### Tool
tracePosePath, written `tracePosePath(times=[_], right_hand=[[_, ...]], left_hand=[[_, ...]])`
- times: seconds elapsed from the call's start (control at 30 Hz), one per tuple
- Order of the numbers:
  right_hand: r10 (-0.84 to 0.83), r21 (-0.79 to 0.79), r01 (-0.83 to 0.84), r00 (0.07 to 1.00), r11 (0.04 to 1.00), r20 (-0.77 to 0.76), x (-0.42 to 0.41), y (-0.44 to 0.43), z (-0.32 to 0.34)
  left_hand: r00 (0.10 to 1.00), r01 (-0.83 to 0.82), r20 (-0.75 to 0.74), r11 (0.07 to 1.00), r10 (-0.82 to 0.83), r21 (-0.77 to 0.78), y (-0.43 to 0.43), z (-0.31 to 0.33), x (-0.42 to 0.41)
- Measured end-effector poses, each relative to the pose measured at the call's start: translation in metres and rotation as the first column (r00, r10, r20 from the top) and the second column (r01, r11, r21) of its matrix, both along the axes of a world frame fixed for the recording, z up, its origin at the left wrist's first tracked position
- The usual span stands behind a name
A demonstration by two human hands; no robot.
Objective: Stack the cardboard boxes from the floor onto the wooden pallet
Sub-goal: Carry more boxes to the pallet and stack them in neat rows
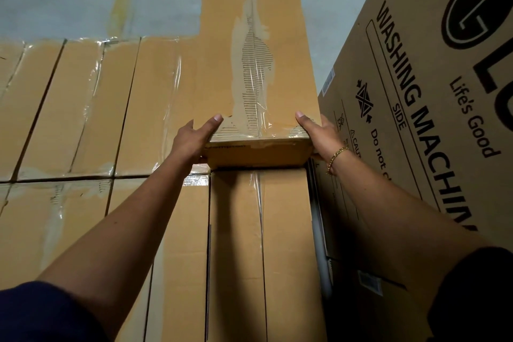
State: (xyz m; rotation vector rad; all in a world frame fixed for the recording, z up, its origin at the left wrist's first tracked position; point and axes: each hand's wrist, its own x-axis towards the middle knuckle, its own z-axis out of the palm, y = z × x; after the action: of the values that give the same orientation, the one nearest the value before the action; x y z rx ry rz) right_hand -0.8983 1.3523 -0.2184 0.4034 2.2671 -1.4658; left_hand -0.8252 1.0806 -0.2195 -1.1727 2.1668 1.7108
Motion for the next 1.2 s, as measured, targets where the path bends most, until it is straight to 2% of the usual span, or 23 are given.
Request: tracePosePath(times=[0.4, 0.6, 0.7, 0.8, 0.93, 1.07, 1.2], right_hand=[[0.027, 0.009, -0.027, 1.000, 1.000, -0.007, -0.001, 0.000, -0.007], [0.149, 0.148, -0.146, 0.989, 0.978, -0.008, -0.003, 0.003, 0.012], [0.195, 0.240, -0.185, 0.981, 0.953, -0.016, 0.001, 0.007, 0.029], [0.227, 0.309, -0.210, 0.974, 0.928, -0.020, 0.019, 0.008, 0.053], [0.334, 0.454, -0.265, 0.939, 0.851, -0.078, 0.060, 0.005, 0.094], [0.389, 0.519, -0.278, 0.914, 0.808, -0.116, 0.112, -0.001, 0.141], [0.374, 0.505, -0.276, 0.922, 0.818, -0.103, 0.166, -0.010, 0.189]], left_hand=[[0.999, 0.047, 0.024, 0.995, -0.045, -0.089, 0.000, -0.006, -0.001], [0.989, 0.136, 0.067, 0.985, -0.130, -0.102, -0.008, 0.000, -0.001], [0.984, 0.177, 0.043, 0.969, -0.172, -0.172, -0.015, 0.011, 0.005], [0.962, 0.271, 0.059, 0.909, -0.266, -0.316, -0.020, 0.032, 0.023], [0.906, 0.398, 0.086, 0.764, -0.415, -0.508, -0.025, 0.075, 0.061], [0.865, 0.421, 0.052, 0.667, -0.499, -0.615, -0.033, 0.126, 0.114], [0.845, 0.423, 0.050, 0.609, -0.532, -0.671, -0.040, 0.185, 0.177]])
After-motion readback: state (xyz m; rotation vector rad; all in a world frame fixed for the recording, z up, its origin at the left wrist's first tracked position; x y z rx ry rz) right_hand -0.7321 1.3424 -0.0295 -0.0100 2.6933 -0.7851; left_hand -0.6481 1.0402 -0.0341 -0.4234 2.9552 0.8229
